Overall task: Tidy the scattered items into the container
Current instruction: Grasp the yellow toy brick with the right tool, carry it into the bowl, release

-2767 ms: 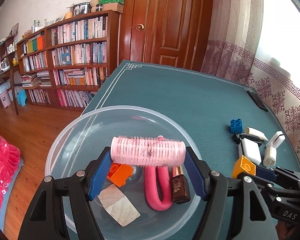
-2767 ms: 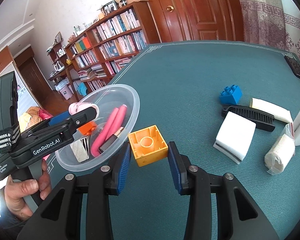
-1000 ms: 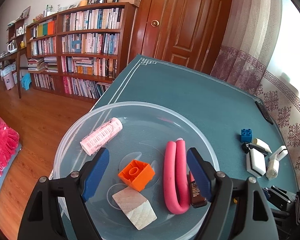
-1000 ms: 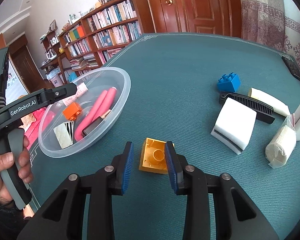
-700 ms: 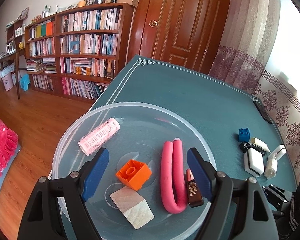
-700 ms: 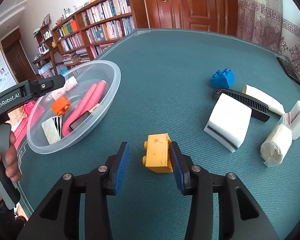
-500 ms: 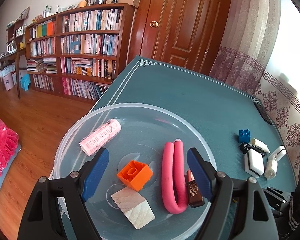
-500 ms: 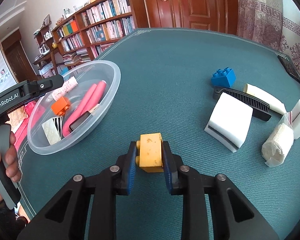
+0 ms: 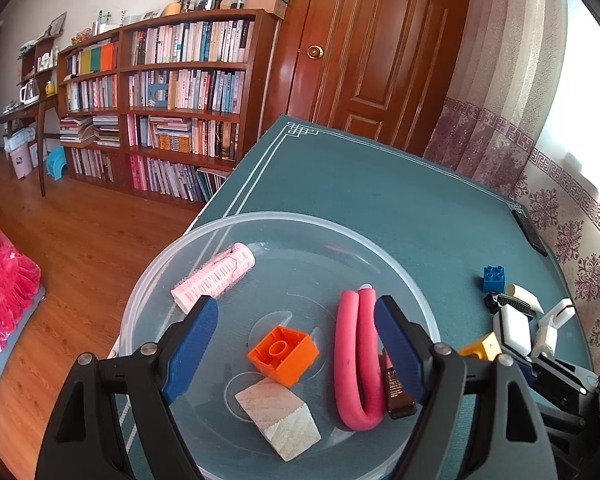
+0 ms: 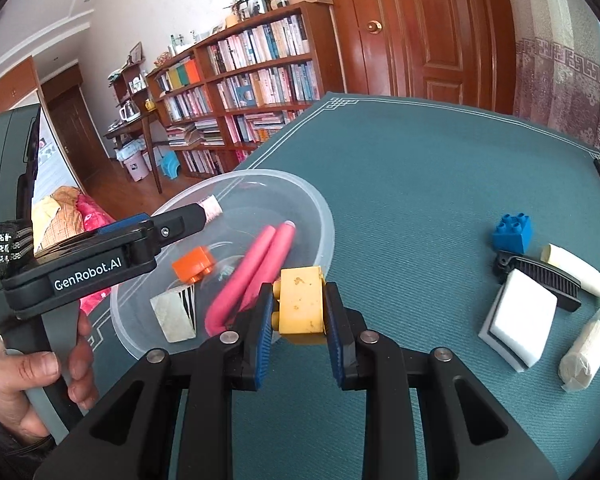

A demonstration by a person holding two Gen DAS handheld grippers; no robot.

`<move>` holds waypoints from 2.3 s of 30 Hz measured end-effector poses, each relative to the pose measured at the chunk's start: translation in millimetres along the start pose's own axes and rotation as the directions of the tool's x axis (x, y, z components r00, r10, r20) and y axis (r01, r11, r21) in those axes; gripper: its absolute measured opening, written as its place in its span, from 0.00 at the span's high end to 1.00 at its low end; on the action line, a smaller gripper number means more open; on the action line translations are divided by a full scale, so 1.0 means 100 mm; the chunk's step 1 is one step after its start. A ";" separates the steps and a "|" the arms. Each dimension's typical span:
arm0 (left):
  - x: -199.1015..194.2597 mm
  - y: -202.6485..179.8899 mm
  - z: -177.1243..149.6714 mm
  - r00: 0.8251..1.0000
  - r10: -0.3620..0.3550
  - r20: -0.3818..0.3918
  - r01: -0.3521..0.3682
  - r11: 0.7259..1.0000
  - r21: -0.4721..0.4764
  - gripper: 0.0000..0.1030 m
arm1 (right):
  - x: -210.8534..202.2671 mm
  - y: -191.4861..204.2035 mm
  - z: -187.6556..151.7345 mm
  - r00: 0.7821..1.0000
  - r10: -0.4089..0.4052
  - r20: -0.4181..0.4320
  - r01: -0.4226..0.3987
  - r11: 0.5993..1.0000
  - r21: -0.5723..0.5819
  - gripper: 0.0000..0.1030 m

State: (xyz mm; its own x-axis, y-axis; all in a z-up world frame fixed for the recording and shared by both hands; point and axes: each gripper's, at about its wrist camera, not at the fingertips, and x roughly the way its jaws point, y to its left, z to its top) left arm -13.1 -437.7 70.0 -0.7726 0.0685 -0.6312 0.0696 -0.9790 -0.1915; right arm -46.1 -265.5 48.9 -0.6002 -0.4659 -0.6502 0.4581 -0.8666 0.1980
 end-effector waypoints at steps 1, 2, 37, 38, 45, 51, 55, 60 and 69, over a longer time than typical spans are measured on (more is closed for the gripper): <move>-0.01 0.01 0.01 1.000 0.000 0.002 0.000 1.000 -0.003 0.19 | 0.02 0.03 0.01 1.000 0.005 -0.003 -0.005 1.000 -0.003 0.74; -0.01 0.03 0.01 1.000 0.001 0.004 -0.001 1.000 -0.005 0.19 | 0.04 0.05 0.02 1.000 0.007 -0.005 -0.007 1.000 -0.007 0.74; -0.10 0.06 0.07 0.998 0.034 0.043 -0.034 0.999 -0.009 0.19 | 0.12 0.16 0.06 0.998 0.065 0.013 -0.065 0.998 0.015 0.54; -0.10 0.04 0.06 0.999 0.034 0.042 -0.033 0.999 -0.008 0.19 | 0.11 0.14 0.06 0.998 0.064 0.013 -0.065 0.998 0.017 0.54; -0.09 -0.02 0.05 0.999 0.022 0.036 -0.022 1.000 0.008 0.19 | 0.03 0.05 -0.01 0.999 0.050 0.015 -0.050 0.998 0.042 0.54; -0.07 -0.12 0.02 1.000 0.009 0.024 -0.010 0.999 0.034 0.19 | -0.07 -0.07 -0.08 0.999 0.029 0.018 -0.031 0.997 0.073 0.54; -0.06 -0.20 -0.02 1.000 0.001 0.017 -0.002 0.999 0.046 0.19 | -0.17 -0.17 -0.14 1.000 0.012 0.026 -0.014 0.996 0.091 0.54; -0.03 -0.28 -0.09 1.000 -0.011 0.002 0.011 0.998 0.062 0.19 | -0.31 -0.31 -0.23 0.999 -0.014 0.036 0.010 0.993 0.121 0.54; 0.00 -0.57 -0.16 0.999 -0.047 -0.020 0.048 0.993 0.106 0.19 | -0.63 -0.68 -0.46 0.993 -0.105 0.051 0.094 0.980 0.177 0.54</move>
State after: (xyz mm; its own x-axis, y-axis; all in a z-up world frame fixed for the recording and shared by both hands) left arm -6.9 -378.4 68.8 -0.7623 0.1179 -0.6364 -0.0351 -0.9894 -0.1412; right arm -9.3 -169.0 43.1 -0.6774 -0.3808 -0.6293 0.2759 -0.9246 0.2626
